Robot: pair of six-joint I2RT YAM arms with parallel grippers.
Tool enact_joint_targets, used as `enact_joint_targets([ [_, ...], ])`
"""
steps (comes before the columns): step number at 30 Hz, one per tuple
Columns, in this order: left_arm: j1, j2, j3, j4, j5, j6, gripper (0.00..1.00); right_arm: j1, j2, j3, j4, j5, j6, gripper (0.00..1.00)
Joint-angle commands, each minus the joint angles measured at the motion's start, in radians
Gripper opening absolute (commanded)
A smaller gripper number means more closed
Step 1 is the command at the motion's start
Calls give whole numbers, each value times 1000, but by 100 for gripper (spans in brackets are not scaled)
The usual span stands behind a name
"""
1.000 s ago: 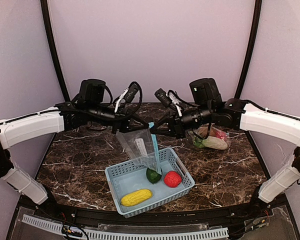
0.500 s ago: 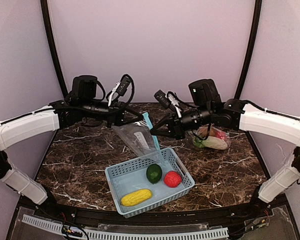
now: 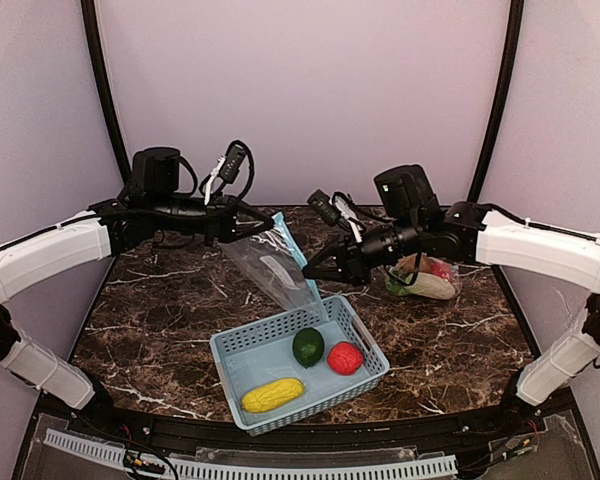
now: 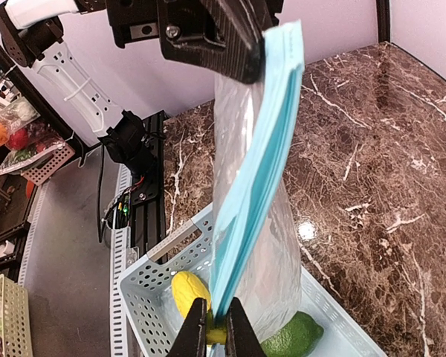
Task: Place the food in the zip-top bag and seal the zipper
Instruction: Unzip the zipper from the zipper food storage bag.
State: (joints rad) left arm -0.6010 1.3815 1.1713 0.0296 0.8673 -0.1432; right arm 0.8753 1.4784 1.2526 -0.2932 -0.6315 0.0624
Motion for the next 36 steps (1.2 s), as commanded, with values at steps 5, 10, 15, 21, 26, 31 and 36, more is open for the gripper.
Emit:
enact_joint_targets([
  [5, 59, -71, -17, 59, -40, -16, 1, 11, 19, -36, -75, -4, 13, 8],
  [10, 77, -77, -23, 70, -42, -25, 1, 13, 19, -46, -75, -2, 17, 8],
  [15, 97, -83, -27, 80, -44, -31, 1, 17, 19, -61, -75, -2, 25, 8],
  [21, 117, -88, -35, 95, -45, -42, 1, 21, 17, -81, -75, 2, 33, 8],
  [26, 130, -89, -40, 107, -44, -50, 1, 23, 17, -94, -75, 3, 39, 8],
  [31, 138, -87, -44, 115, -44, -57, 1, 24, 13, -102, -75, 3, 40, 9],
  [36, 141, -80, -48, 125, -16, -61, 1, 24, 1, -106, -66, 7, 47, 11],
])
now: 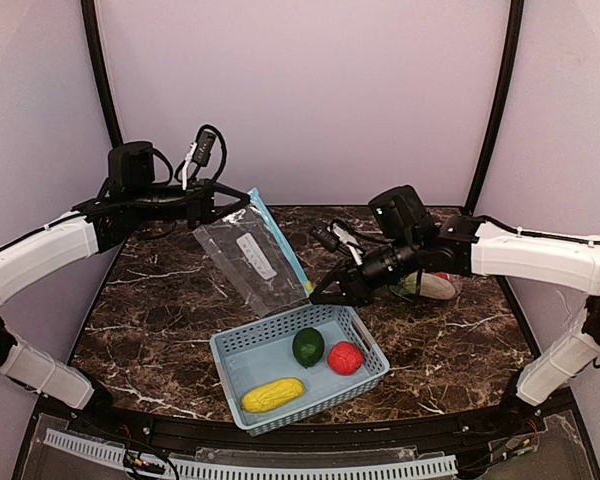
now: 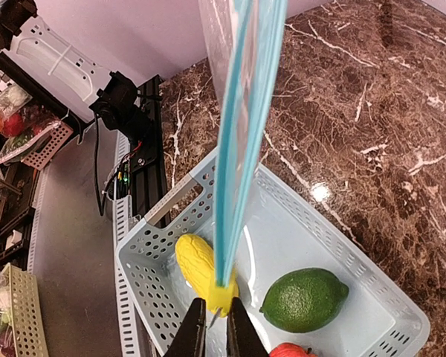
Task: Place the food in the zip-top bag and seal the zipper
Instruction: Unzip the zipper from the zipper food storage bag.
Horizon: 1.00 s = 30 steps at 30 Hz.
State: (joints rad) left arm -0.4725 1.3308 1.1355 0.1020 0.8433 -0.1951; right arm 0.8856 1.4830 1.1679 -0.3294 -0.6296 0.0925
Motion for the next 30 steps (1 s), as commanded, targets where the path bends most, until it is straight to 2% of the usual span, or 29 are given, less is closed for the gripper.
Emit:
enact_joint_targets([
  [1, 12, -24, -13, 58, 40, -9, 1, 13, -13, -22, -22, 11, 21, 13],
  [2, 12, -20, -15, 62, 56, -7, 1, 13, -28, -26, -9, 24, 27, 17],
  [6, 8, 7, -14, 77, 177, -18, 1, 13, -107, -49, 61, 135, 66, 51],
  [9, -18, 33, -3, 94, 282, -39, 1, 14, -159, -74, 126, 208, 102, 62],
  [16, -91, 61, 39, -49, 324, 66, 1, 13, -202, -111, 255, 344, 141, 67],
  [30, -149, 68, 44, -74, 333, 89, 1, 20, -110, -62, 241, 129, 100, 62],
])
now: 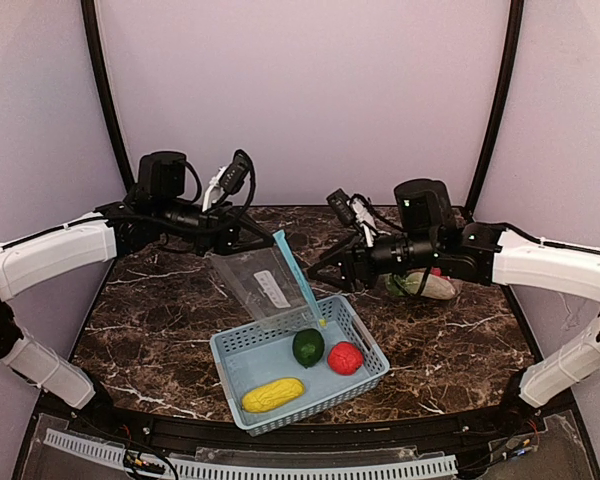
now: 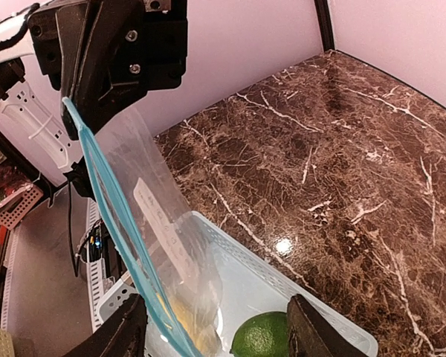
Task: Place the food in the zip-top bag and seal the zipper
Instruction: Unzip the zipper from the zipper food storage bag, then open the zipper food storage bag.
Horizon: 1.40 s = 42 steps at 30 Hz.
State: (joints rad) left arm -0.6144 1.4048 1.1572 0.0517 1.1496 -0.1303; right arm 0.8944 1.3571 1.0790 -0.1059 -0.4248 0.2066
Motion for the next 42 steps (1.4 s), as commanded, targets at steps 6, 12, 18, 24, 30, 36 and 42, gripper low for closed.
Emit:
enact_joint_targets([
  [6, -8, -8, 23, -26, 31, 27, 1, 14, 34, 32, 13, -64, -18, 60],
  [12, -8, -12, 25, -26, 33, 27, 1, 13, 45, 38, 12, -71, -24, 59],
  [18, -8, -12, 23, -23, 33, 27, 1, 15, 67, 47, -1, -99, -30, 58],
  [24, -8, -10, 21, -18, 30, 25, 1, 21, 86, 60, -10, -121, -40, 55],
  [30, -8, -6, 19, -15, 23, 25, 1, 27, 98, 70, -9, -140, -45, 37],
  [36, -8, -3, 19, -23, 13, 34, 1, 31, 97, 68, 6, -177, -44, 13],
  [42, -8, -3, 19, -34, -4, 46, 1, 32, 81, 50, 36, -206, -35, 0],
])
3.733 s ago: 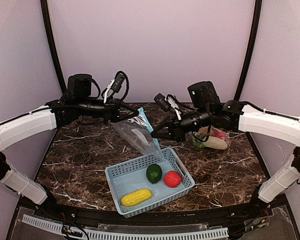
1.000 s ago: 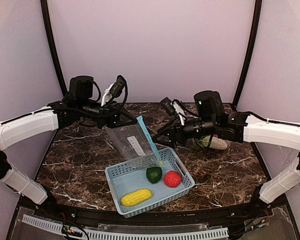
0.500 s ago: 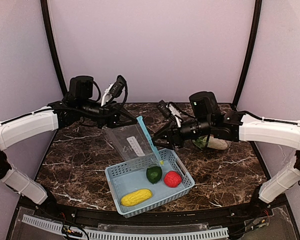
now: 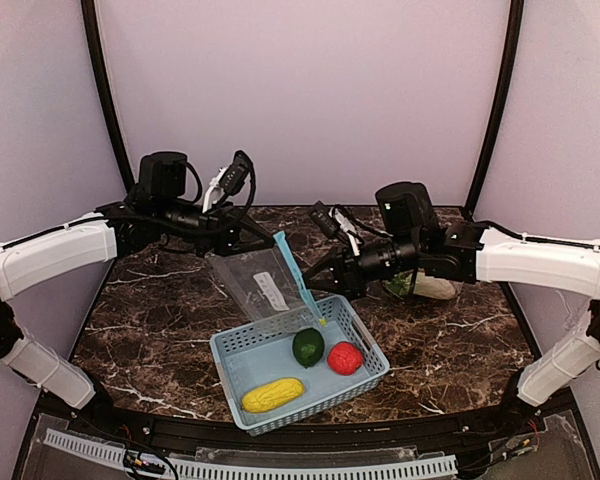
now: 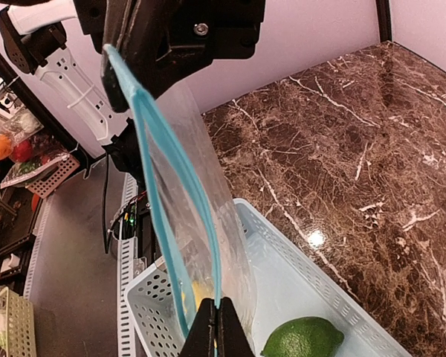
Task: Place the food in the zip-top bag and seal the zipper
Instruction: Open the zipper food storage bag.
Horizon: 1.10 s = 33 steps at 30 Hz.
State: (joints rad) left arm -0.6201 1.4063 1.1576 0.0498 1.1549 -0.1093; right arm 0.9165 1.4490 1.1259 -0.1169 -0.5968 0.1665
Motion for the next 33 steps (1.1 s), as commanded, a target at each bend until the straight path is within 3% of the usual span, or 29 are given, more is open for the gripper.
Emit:
enact_joint_targets([
  [1, -3, -5, 19, -34, -13, 26, 1, 9, -16, 0, 50, -29, 6, 0],
  [4, -3, -9, 18, -37, -40, 33, 1, 9, -35, -9, 50, 24, 11, 0],
  [5, -3, -12, 18, -39, -51, 34, 5, 9, -41, -9, 45, 57, 13, 0],
  [6, -2, -14, 19, -42, -79, 43, 12, 9, -47, -8, 29, 115, 17, 0],
  [7, -2, -24, 18, -43, -121, 51, 33, 8, -54, -8, 12, 165, 22, 0],
  [8, -2, -32, 16, -67, -149, 69, 42, 8, -60, -9, -3, 217, 26, 0],
  [9, -2, -53, 9, -73, -214, 79, 59, 8, -67, -8, -23, 272, 29, 0],
  [11, -2, -97, -13, -76, -341, 99, 74, 7, -77, -4, -57, 370, 42, 0],
  [15, -1, -200, -68, -31, -599, 121, 86, 7, -67, 46, -160, 580, 59, 0],
  [20, -2, -258, -94, -8, -749, -2, 87, 7, -24, 143, -283, 820, 78, 0],
  [27, -42, -220, -251, 241, -757, -352, 84, 10, 46, 161, -203, 657, 97, 0],
  [33, -83, -135, -308, 386, -778, -495, 83, 30, 111, 160, -140, 564, 147, 0],
])
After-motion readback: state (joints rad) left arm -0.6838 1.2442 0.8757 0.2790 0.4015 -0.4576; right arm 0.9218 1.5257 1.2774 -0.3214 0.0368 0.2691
